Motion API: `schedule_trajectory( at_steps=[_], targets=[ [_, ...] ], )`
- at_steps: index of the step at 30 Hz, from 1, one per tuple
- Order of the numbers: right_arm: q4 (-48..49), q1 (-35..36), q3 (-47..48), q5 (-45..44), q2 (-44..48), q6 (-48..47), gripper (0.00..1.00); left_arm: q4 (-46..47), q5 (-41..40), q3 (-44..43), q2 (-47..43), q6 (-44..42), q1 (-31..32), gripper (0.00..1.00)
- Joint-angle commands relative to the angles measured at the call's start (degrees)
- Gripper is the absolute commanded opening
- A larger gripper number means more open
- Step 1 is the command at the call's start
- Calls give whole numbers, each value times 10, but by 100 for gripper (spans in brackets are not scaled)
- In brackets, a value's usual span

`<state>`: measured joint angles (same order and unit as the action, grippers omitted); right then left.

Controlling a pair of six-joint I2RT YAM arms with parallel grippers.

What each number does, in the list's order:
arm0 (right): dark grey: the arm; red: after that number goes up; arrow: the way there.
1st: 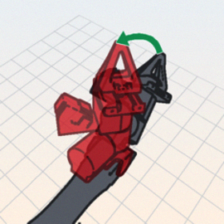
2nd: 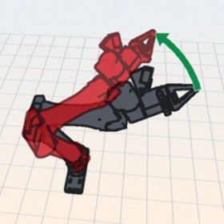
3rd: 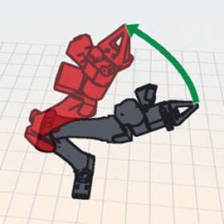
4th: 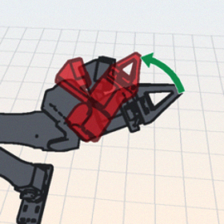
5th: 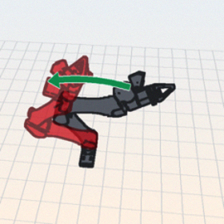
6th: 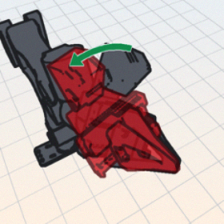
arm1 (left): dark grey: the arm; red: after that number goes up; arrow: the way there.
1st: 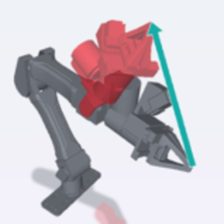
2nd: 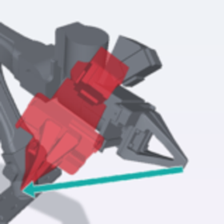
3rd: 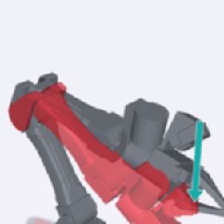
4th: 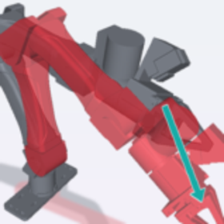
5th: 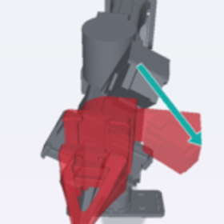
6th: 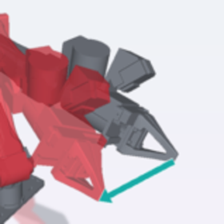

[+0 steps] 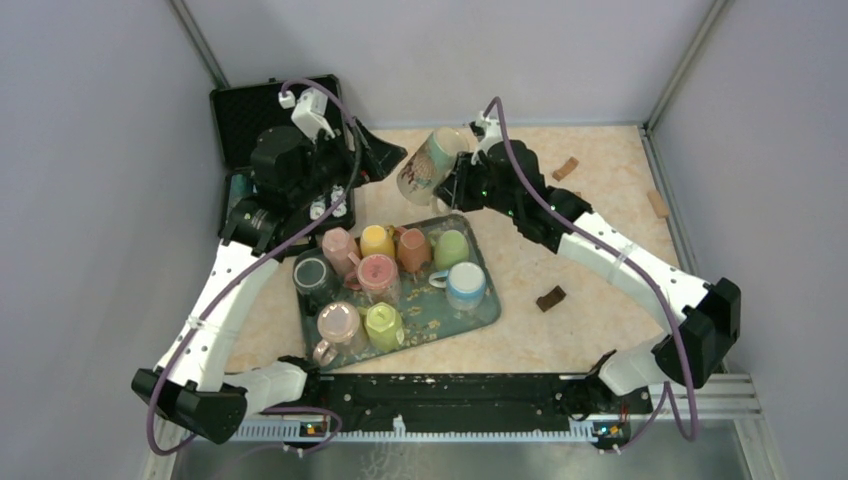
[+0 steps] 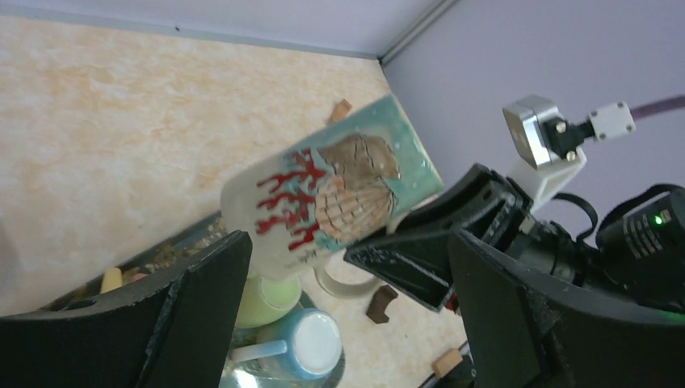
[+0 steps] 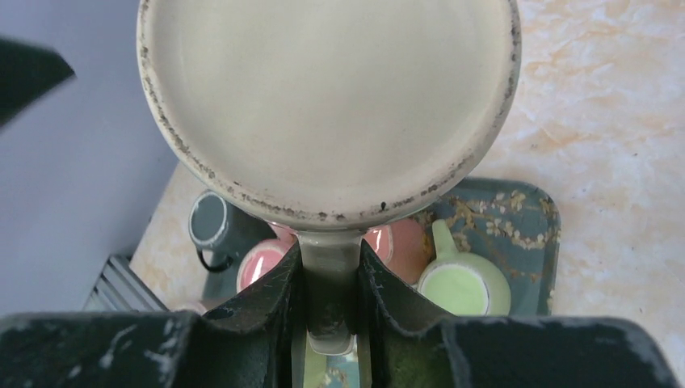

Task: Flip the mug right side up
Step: Turn over the cup on the tray.

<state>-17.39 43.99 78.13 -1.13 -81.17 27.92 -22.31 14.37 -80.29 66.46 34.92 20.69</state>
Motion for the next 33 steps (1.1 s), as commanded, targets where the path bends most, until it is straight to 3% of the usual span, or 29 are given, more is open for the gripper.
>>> schedule_trajectory(
  at_steps=[1, 9, 16, 22, 33],
  targets=[
    [182, -28, 32, 8, 3, 60, 0, 89, 79, 35, -13, 51, -9, 98],
    [301, -67, 40, 59, -29, 161, 0, 204, 194, 126, -14, 138, -55, 98],
    [444, -79, 40, 111, -69, 270, 0, 378, 279, 180, 22, 238, -72, 97],
    [539, -79, 21, 129, -83, 342, 0, 463, 296, 189, 63, 303, -73, 91],
    [619, -79, -8, 155, -105, 428, 0, 596, 304, 178, 119, 395, -73, 73]
  ],
)
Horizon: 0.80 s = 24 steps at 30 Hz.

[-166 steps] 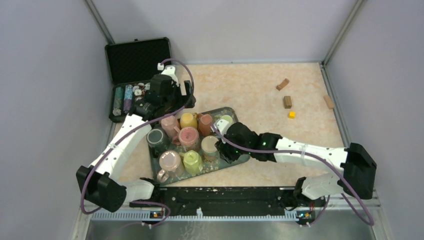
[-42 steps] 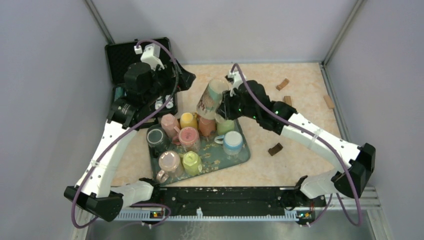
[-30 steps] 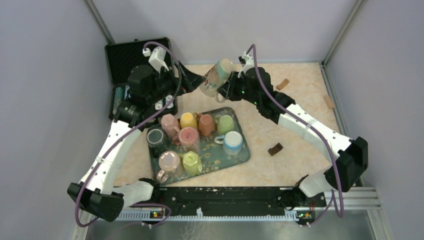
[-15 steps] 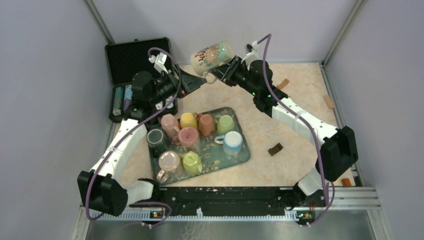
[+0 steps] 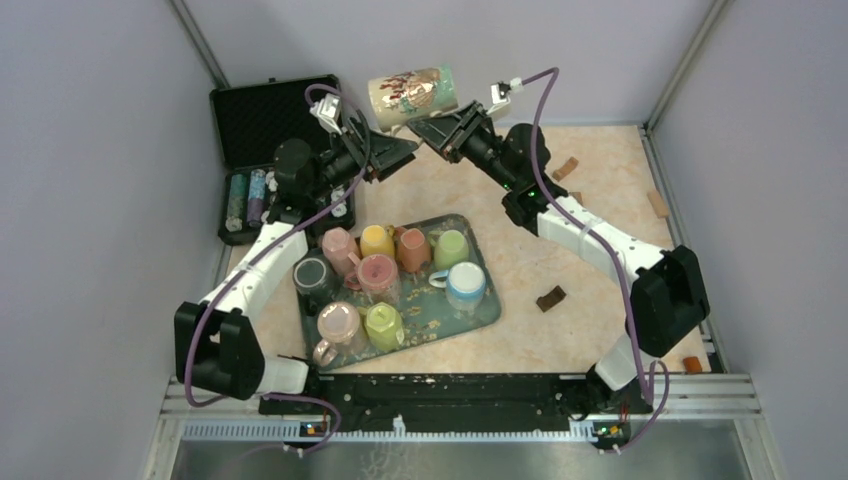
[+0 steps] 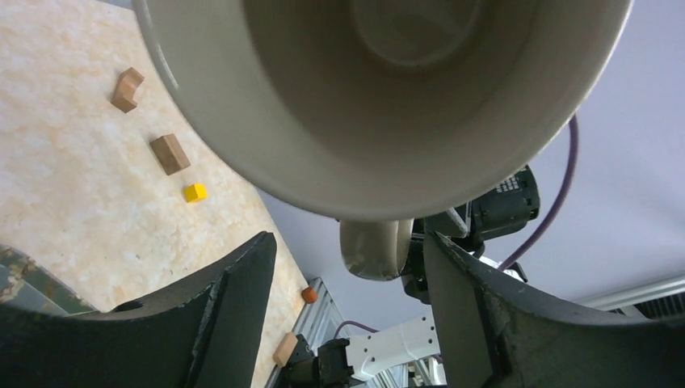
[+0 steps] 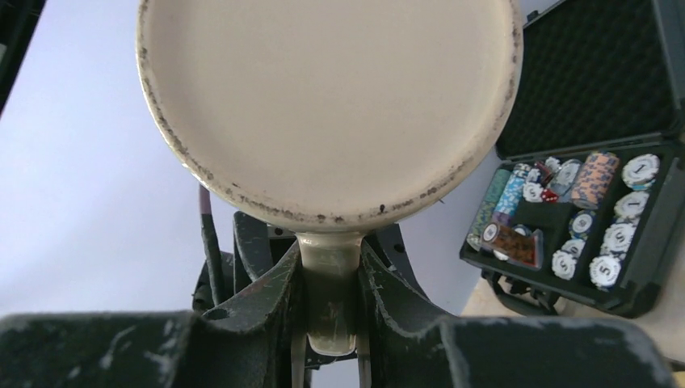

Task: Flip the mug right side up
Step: Turn over the cup on the tray.

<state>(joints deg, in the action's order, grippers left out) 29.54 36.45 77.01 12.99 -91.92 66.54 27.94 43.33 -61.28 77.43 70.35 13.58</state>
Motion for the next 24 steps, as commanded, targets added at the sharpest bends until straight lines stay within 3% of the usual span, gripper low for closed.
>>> schedule_trajectory(
  at_steps=[1, 21, 24],
  targets=[
    [155, -4, 2, 15, 1, 45, 0, 98, 13, -14, 14, 45, -2, 71],
    [190, -3, -7, 34, -26, 61, 0, 110, 28, -25, 29, 49, 2, 31],
    [188, -3, -12, 38, -28, 61, 0, 109, 27, -27, 29, 44, 2, 17]
  ],
)
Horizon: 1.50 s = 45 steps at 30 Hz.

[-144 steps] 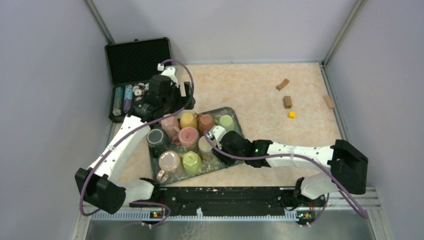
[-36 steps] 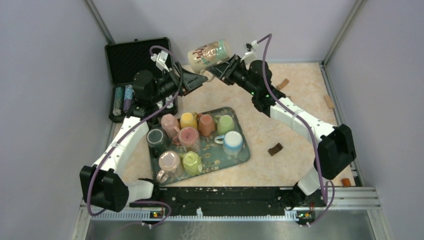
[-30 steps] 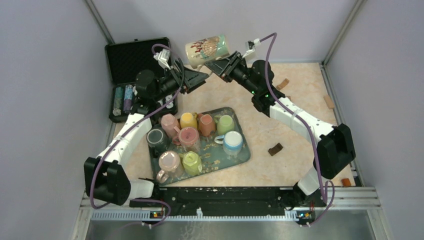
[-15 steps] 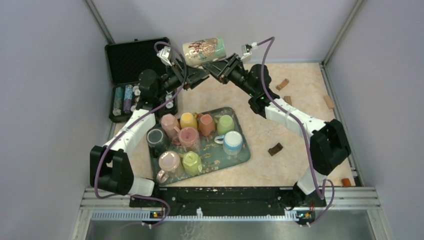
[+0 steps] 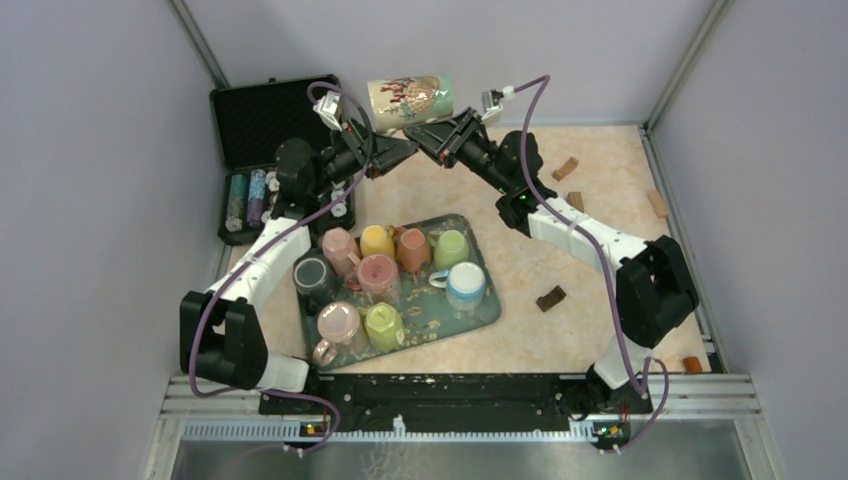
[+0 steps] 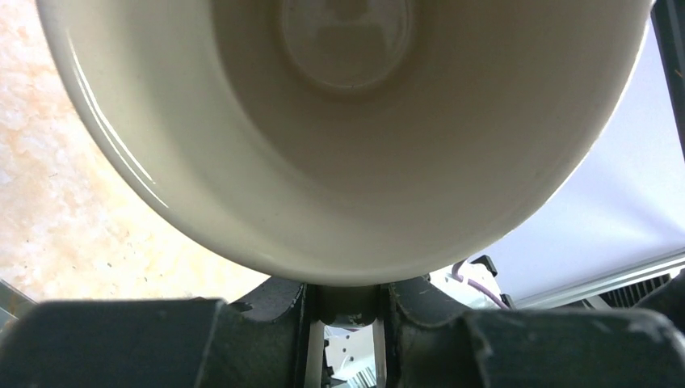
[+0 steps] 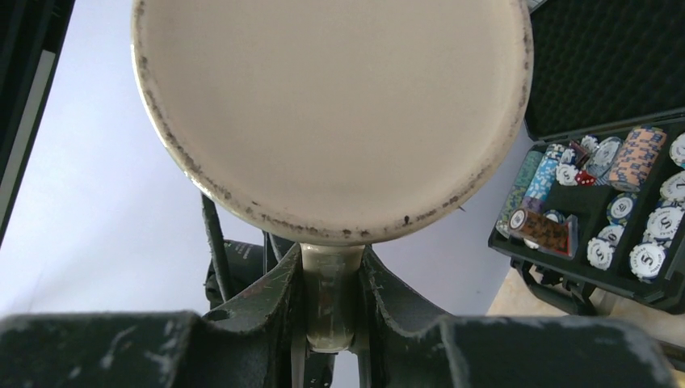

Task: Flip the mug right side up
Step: Turn over the cup on the tray, then place the cup at the corner of the board.

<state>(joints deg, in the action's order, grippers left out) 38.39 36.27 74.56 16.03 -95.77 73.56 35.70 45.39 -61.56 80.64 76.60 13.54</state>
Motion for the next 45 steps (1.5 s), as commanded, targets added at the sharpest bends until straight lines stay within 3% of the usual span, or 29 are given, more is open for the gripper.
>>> schedule_trajectory(
  at_steps=[1, 3, 9, 18, 31, 38, 45],
  targets=[
    [99, -2, 10, 8, 11, -11, 0, 29, 6, -26, -4, -24, 3, 11],
    [93, -2, 4, 9, 13, -18, 0, 16, 4, -33, -4, -39, 3, 1],
    [46, -2, 1, 11, 12, -57, 2, -61, -28, -70, -13, -128, 3, 0],
    [-2, -1, -12, 2, 7, -102, 28, -142, -106, -115, 0, -214, 8, 0],
    [-102, -3, -33, -27, 4, -147, 61, -149, -165, -172, 73, -228, 8, 0],
    [-209, -7, -47, -30, 35, -150, 62, -278, -218, -268, 120, -356, 7, 0],
    [-376, -6, -48, -30, 114, -150, 62, -443, -271, -414, 209, -469, 8, 0]
  ],
)
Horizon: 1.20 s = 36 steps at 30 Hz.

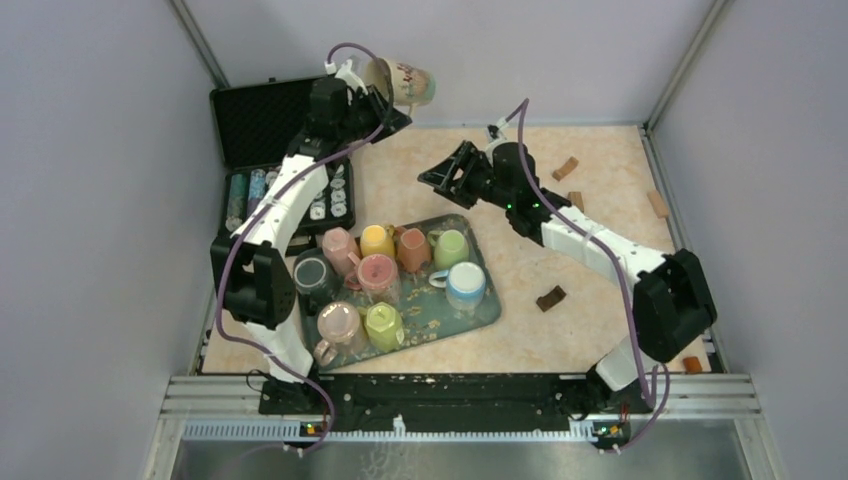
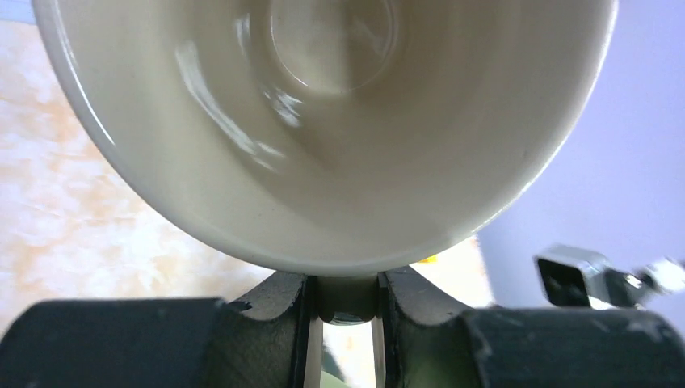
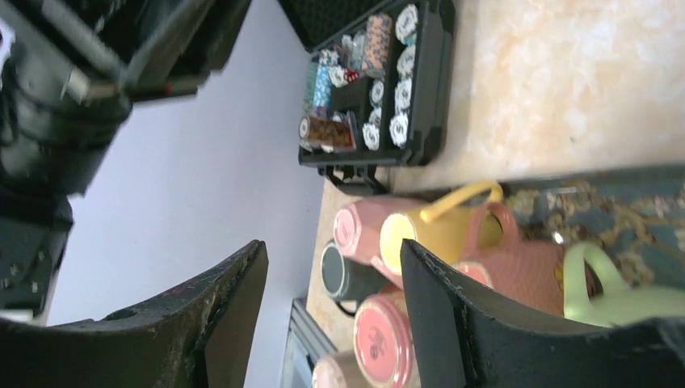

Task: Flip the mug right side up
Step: Place the cup at the corner of the board.

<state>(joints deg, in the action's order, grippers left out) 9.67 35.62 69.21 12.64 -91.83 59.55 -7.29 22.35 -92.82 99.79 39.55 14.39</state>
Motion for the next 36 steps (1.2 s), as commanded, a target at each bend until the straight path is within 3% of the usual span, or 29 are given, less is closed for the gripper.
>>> schedule_trajectory(
  at_steps=[1, 11, 20, 36],
  targets=[
    [-112, 0, 4, 4, 86, -10, 62, -37, -52, -122, 31, -112, 0, 0],
    [-275, 0, -22, 4, 181, -10, 62, -188, -168, -273, 141, -218, 7, 0],
    [-308, 0, -57, 4, 235, -10, 62, -237, -241, -322, 215, -242, 9, 0],
    [-315, 0, -55, 4, 229, -10, 62, -316, -304, -383, 295, -269, 10, 0]
  ],
)
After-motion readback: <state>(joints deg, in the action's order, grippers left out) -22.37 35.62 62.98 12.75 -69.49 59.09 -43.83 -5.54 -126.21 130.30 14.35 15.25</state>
